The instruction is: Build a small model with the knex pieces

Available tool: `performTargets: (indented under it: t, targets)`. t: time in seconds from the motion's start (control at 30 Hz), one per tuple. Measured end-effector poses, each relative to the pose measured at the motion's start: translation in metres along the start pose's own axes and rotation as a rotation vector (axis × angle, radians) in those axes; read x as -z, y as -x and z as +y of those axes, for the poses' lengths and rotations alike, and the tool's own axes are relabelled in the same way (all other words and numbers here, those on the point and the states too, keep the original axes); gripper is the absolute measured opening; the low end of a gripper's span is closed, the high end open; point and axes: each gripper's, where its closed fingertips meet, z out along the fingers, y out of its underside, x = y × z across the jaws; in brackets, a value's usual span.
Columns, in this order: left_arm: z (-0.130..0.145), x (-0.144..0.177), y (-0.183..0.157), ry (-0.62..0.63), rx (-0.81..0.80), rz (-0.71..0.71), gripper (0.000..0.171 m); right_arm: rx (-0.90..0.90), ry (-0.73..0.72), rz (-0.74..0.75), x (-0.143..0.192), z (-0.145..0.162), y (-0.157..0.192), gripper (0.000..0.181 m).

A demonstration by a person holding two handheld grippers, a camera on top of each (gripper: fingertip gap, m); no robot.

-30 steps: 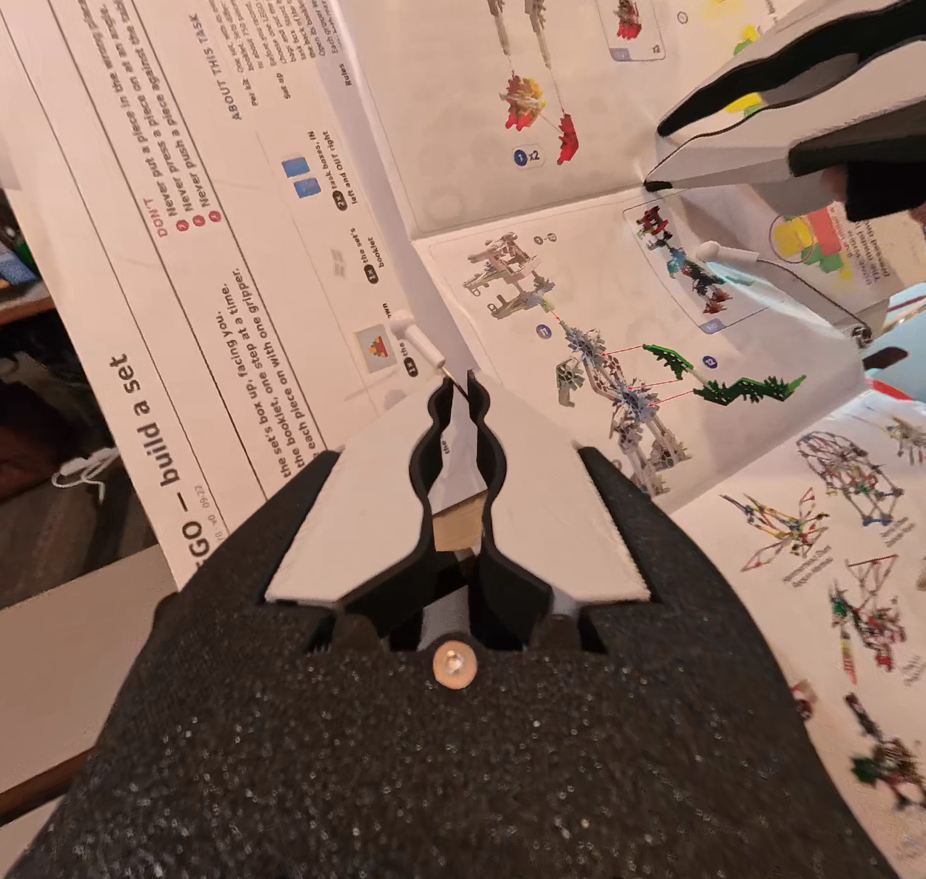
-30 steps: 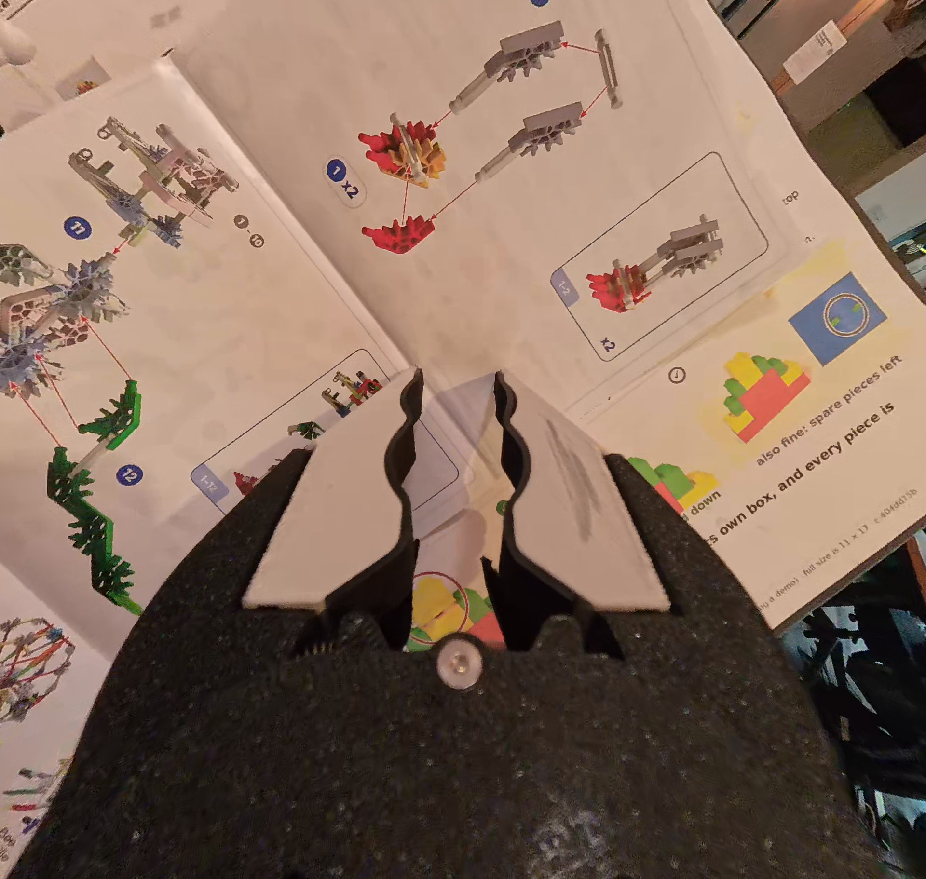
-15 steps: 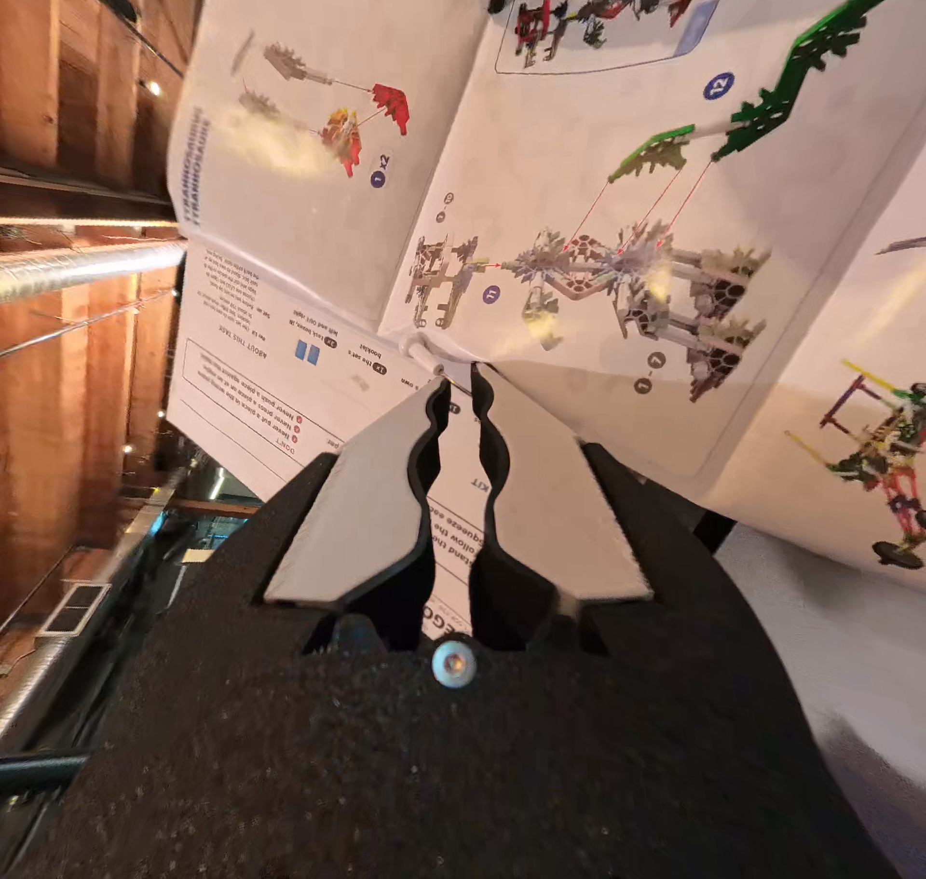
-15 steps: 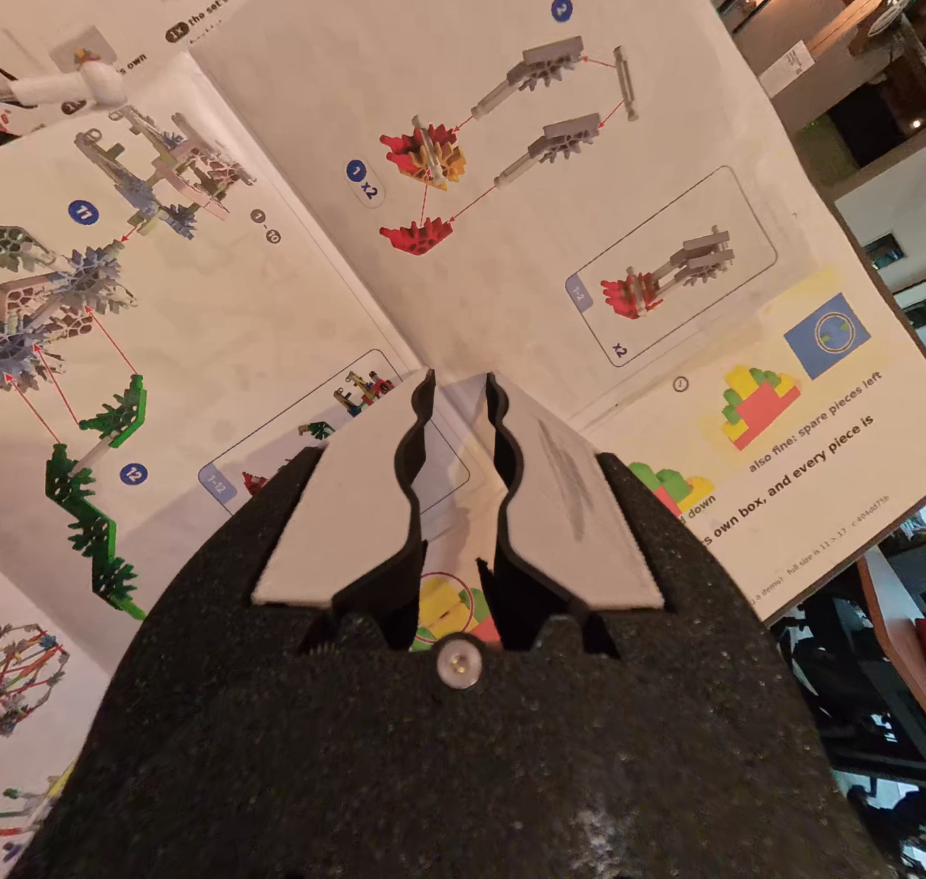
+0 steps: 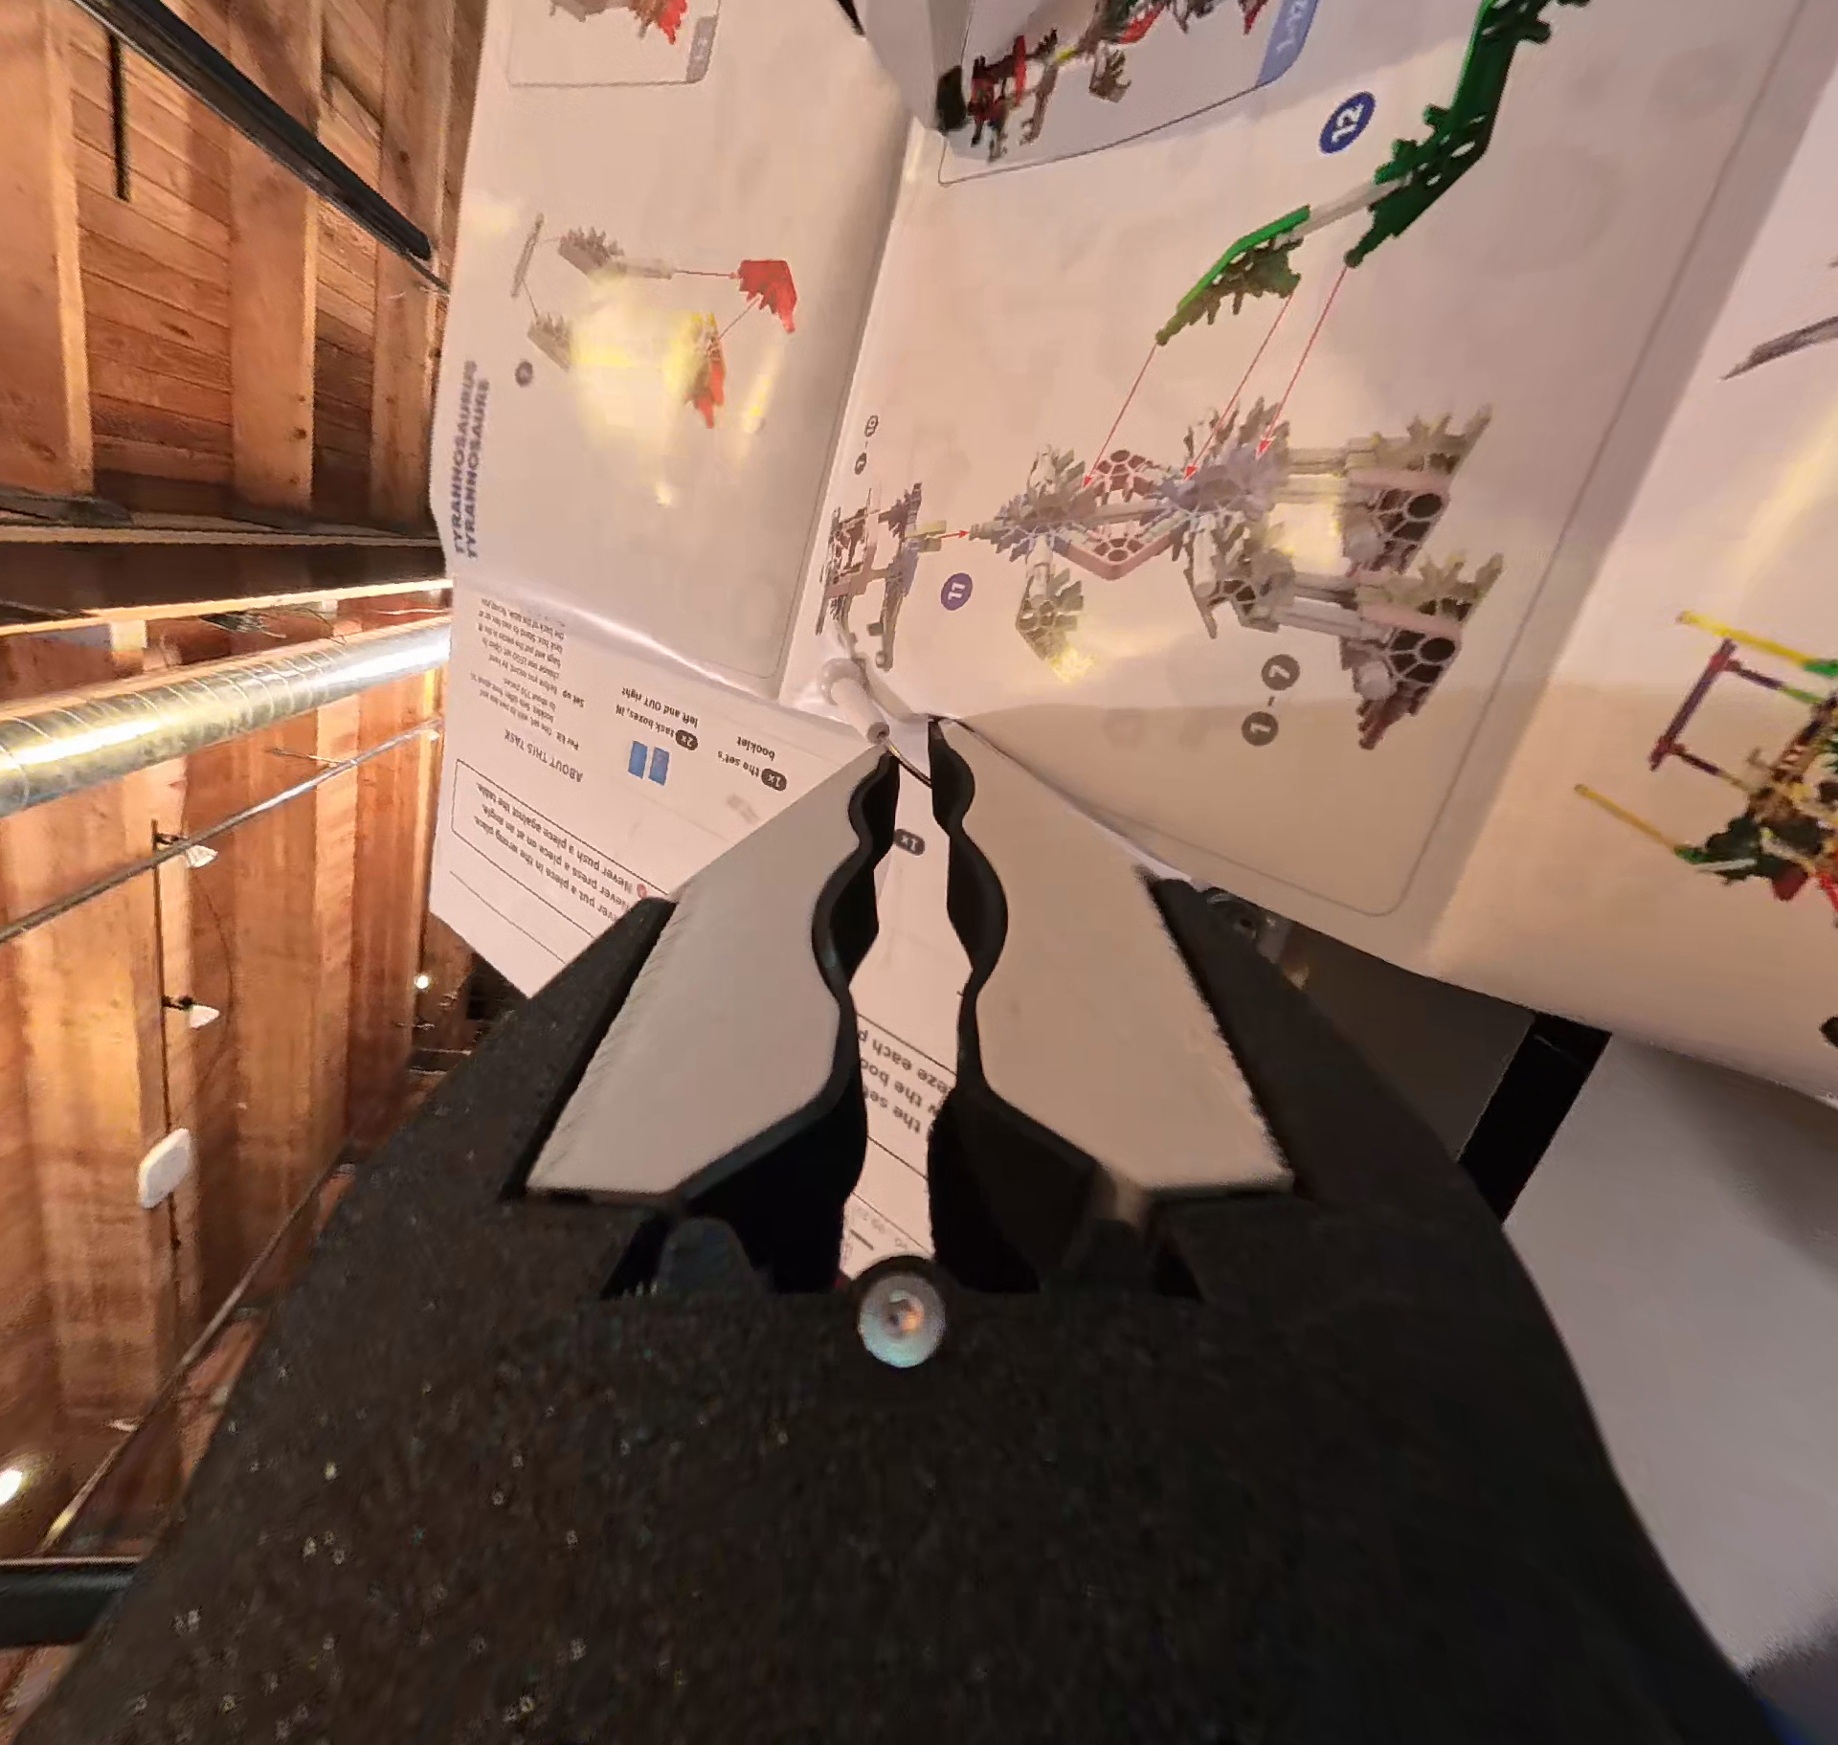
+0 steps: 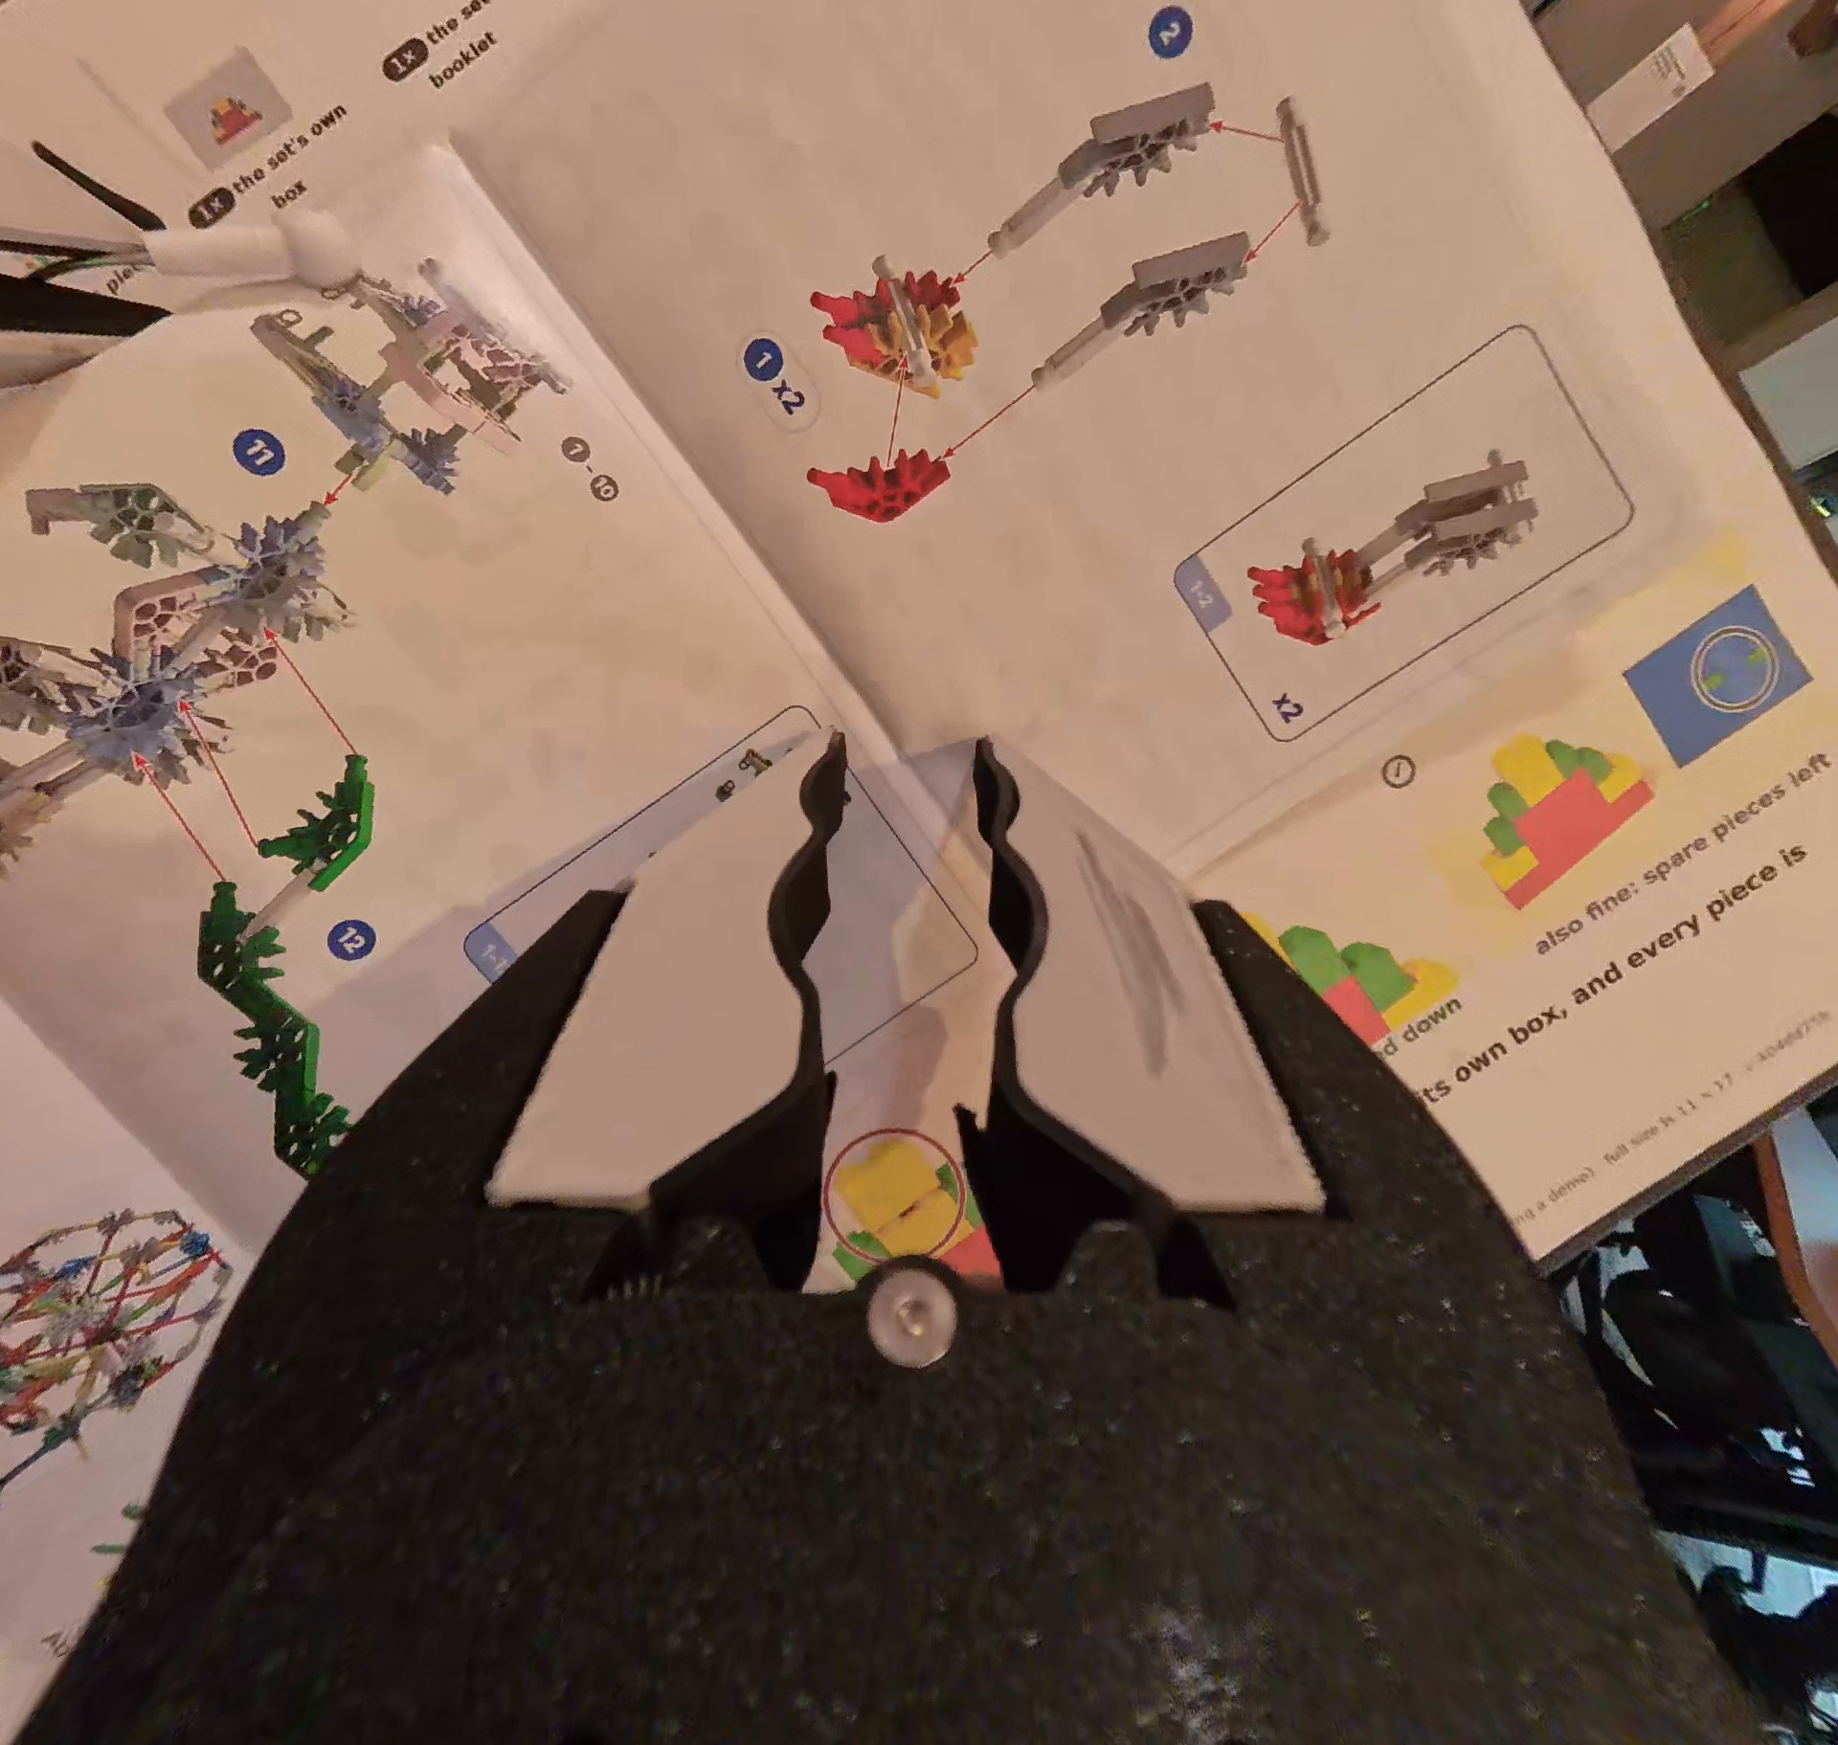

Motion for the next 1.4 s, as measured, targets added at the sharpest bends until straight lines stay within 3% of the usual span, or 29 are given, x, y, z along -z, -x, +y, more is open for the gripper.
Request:
performTargets:
  t: [0.23, 0.37, 0.6, 0.67, 0.8, 0.93, 1.03, 1.2, 1.3, 1.4]
  targets:
    - [0.004, -0.01, -0.005, 0.071, -0.137, 0.07, 0.005, 0.038, 0.041, 0.021, 0.003, -0.003, -0.001, 0.03]
    - [0.006, -0.001, -0.004, 0.076, -0.052, 0.109, 0.01, 0.031, 0.041, 0.018, 0.009, 0.001, 0.0, 0.044]
    - [0.013, 0.013, 0.011, 0.061, 0.081, 0.095, 0.046, 0.028, 0.032, 0.02, 0.023, 0.01, -0.006, 0.048]
    - [0.012, 0.018, 0.02, 0.031, 0.122, 0.087, 0.037, -0.022, -0.007, 0.015, 0.031, 0.007, -0.012, 0.048]
    - [0.011, 0.024, 0.031, 0.003, 0.239, 0.108, 0.037, -0.096, -0.064, -0.013, 0.038, 0.003, -0.019, 0.048]
    - [0.006, 0.025, 0.024, 0.023, 0.315, 0.166, 0.034, -0.073, -0.052, -0.015, 0.036, 0.003, -0.016, 0.048]
    - [0.008, 0.022, 0.001, 0.092, 0.462, 0.296, 0.034, -0.037, -0.064, -0.004, 0.038, 0.003, -0.011, 0.04]
    - [0.005, 0.017, -0.009, 0.116, 0.69, 0.364, 0.021, 0.095, -0.065, -0.174, 0.032, 0.003, 0.044, 0.044]
    - [0.01, 0.013, -0.003, 0.134, 0.728, 0.331, 0.001, 0.238, -0.069, -0.256, 0.028, 0.0, 0.089, 0.043]
    - [0.011, 0.013, -0.001, 0.121, 0.752, 0.332, 0.0, 0.269, -0.118, -0.304, 0.026, -0.016, 0.122, 0.044]
